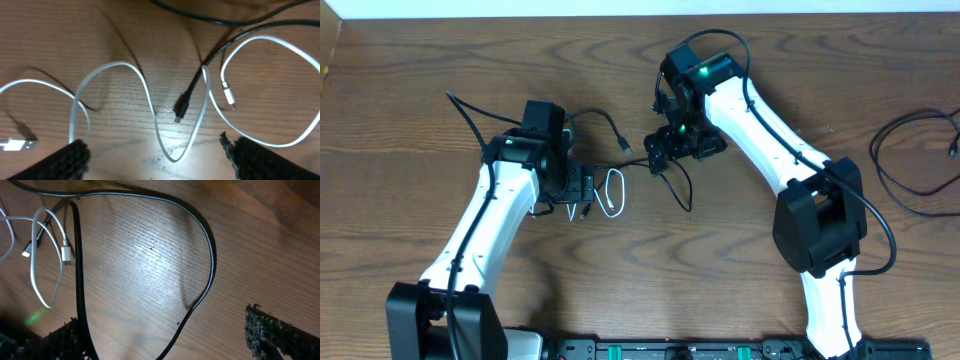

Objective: Untangle cables

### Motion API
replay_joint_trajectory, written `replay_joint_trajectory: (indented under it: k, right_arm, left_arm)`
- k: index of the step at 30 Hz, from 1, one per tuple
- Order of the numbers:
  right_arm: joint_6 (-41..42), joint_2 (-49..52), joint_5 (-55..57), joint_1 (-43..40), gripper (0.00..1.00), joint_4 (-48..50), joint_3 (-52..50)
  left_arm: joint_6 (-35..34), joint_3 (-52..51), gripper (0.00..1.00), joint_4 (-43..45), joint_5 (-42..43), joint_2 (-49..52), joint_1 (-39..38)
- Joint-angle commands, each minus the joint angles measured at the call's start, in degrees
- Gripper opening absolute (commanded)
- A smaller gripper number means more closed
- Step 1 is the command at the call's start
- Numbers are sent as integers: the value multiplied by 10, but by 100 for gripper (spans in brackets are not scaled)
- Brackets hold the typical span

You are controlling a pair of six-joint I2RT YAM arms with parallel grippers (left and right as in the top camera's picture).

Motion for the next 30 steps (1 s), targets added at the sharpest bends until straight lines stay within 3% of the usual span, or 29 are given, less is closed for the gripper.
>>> replay_joint_trajectory:
  k: [1,5,13,23,30]
  right_arm:
    - [-8,6,0,5,99,-1,-1]
    - [-8,6,0,5,99,0,-1]
    - [-8,6,0,5,99,-2,-1]
    - [-8,6,0,4,99,-2,-1]
    - [-8,6,0,4,99,-2,-1]
  left_arm:
    - [-12,-4,99,-9,-39,-7,-1]
    - [-22,-4,98,-16,-98,-7,-1]
    - [-22,-6,100,-14,-103,9,-1]
    - [-20,-6,99,-6,3,89,-1]
    - [-20,-6,86,-1,16,113,-1]
